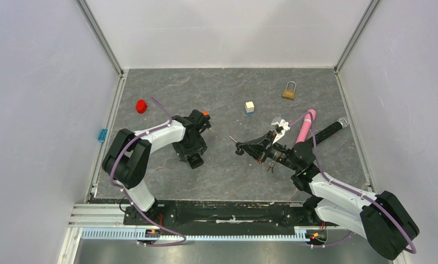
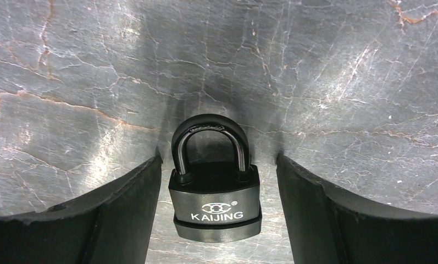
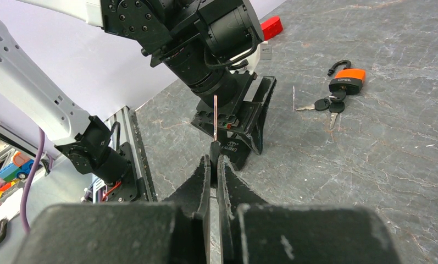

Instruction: Unlock with the key

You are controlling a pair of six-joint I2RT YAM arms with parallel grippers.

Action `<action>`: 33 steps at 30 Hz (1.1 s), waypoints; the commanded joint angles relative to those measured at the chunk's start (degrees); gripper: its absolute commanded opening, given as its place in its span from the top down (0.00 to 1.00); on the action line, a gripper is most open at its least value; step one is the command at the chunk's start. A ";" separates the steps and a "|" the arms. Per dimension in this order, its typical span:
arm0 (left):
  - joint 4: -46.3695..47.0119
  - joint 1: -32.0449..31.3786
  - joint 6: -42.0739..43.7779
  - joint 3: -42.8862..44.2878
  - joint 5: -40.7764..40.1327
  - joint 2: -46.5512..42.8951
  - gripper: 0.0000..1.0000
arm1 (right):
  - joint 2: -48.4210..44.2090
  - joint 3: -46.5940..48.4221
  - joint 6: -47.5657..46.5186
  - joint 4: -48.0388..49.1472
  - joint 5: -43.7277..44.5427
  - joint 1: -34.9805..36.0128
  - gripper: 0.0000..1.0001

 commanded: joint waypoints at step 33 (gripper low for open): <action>36.63 3.15 -20.60 -12.47 24.70 -29.08 0.98 | 5.21 8.52 -6.10 -10.25 7.40 10.46 1.00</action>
